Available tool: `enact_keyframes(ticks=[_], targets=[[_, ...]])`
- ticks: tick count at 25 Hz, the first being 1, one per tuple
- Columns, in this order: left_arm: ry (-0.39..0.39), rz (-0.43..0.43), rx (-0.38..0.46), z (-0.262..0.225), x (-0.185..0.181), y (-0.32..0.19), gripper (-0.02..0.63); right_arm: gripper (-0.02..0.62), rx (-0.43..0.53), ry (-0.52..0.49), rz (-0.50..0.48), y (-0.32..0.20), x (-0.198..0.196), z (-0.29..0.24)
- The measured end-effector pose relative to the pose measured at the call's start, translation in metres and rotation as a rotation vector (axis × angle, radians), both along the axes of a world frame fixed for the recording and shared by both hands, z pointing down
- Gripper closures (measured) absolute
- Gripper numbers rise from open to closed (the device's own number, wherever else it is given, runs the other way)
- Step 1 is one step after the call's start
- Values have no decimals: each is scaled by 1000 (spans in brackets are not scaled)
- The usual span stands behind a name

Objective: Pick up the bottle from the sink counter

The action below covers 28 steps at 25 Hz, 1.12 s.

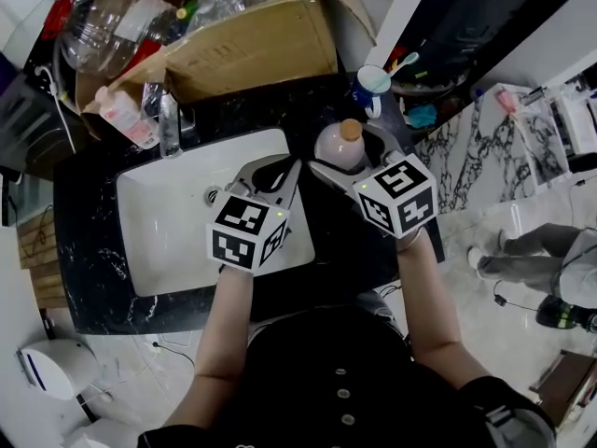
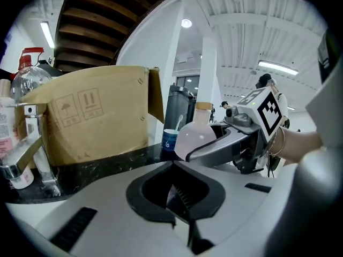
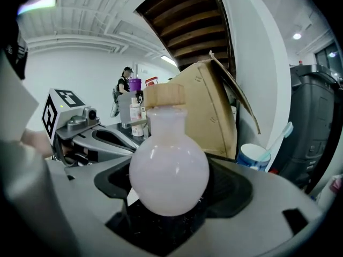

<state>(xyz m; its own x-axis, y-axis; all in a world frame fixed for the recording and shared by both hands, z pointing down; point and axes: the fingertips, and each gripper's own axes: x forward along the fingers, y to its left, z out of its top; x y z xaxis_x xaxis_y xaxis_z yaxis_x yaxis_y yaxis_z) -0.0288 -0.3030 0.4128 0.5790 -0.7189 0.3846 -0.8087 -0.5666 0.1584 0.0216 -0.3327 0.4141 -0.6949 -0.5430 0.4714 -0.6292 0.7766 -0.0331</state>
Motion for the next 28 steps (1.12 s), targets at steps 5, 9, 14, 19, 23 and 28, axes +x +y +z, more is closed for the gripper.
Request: enact_keyframes(ticks=[5,9,14,19,23,28], targets=[[-2,0,27,-15,-1,4,589,198,43,-29,-8,6,4,-24],[-6,-3,67,-32,-3,7,589,198,74,-43,-12,13,9,-38],[3,-10,108,-50,-5,11,589,198,109,-53,-19,23,13,-52],[-1,0,120,-57,-2,17,589,198,134,-67,-35,34,15,-61],[-7,24,120,-57,6,23,589,198,146,-67,-37,41,17,-65],[-15,59,107,-50,14,31,589,198,144,-62,-32,52,21,-64]])
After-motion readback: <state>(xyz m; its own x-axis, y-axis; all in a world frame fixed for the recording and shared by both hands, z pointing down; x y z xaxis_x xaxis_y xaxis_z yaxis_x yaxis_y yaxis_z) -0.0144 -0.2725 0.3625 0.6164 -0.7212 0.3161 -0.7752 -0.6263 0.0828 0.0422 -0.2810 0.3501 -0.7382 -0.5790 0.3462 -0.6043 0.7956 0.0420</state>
